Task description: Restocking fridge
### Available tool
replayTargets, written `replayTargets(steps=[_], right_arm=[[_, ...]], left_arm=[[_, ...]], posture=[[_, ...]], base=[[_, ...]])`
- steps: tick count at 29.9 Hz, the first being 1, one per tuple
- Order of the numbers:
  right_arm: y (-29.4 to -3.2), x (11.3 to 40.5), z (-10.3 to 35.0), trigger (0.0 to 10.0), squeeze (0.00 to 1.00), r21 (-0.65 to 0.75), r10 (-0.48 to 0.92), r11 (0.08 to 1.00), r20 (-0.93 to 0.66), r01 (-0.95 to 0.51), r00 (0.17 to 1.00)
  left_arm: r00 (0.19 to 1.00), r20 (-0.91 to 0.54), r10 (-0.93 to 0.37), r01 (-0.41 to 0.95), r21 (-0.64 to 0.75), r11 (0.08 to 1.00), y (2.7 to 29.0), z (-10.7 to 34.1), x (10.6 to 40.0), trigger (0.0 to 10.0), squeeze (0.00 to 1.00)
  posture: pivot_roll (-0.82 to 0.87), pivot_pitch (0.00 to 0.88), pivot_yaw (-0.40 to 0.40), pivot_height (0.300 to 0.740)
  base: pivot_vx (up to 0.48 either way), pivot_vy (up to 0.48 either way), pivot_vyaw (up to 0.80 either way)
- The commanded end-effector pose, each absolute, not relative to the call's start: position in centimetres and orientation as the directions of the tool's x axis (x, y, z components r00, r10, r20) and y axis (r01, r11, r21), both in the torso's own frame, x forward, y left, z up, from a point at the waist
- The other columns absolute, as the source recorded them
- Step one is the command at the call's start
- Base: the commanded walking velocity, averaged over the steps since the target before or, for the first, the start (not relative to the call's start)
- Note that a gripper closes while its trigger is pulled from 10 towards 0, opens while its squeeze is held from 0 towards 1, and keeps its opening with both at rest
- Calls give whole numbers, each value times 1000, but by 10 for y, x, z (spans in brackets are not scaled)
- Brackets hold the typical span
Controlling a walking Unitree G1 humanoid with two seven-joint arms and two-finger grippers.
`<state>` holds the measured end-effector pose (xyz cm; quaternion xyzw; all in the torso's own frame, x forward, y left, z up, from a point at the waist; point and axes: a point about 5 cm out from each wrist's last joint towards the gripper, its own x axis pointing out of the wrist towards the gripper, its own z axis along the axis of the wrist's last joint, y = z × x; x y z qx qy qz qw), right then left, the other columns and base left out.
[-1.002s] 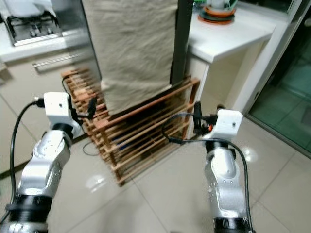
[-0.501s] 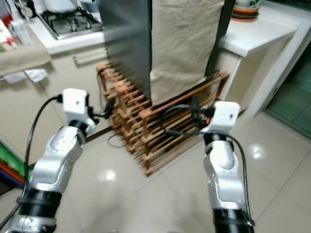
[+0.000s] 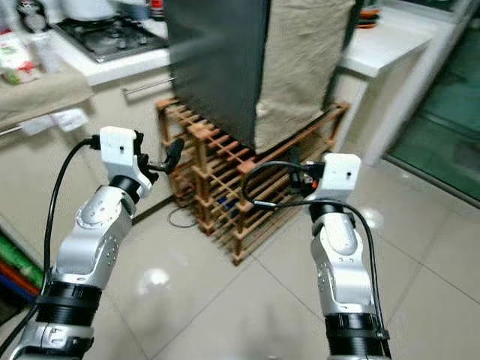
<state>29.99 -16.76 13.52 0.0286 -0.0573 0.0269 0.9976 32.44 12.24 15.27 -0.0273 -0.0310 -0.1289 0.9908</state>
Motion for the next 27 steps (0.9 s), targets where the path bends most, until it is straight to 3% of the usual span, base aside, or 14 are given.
replayTargets(steps=[1, 7, 14, 27], right_arm=[[-170, 298, 132, 10000, 0, 48, 43, 998, 108, -49, 993], [-168, 298, 131, 10000, 0, 54, 33, 998, 121, -40, 992], [-169, 296, 129, 10000, 0, 47, 12, 999, 130, -18, 991], [-171, 299, 136, 10000, 0, 16, 38, 999, 158, -41, 987]], left_arm=[[954, 95, -286, 290, -35, 956, 116, 158, 324, 10000, 0], [960, 79, -268, 268, 10, 963, 121, 160, 328, 10000, 0], [970, 101, -223, 229, -47, 972, 126, 168, 332, 10000, 0], [959, 153, -238, 248, -54, 967, 118, 173, 327, 10000, 0]], posture=[[-77, 0, -9, 740], [-71, 0, 17, 740], [-84, 0, 62, 740], [-57, 0, 8, 740]], base=[[341, 337, -688], [169, 171, -682], [0, 0, 0], [36, 0, 0]])
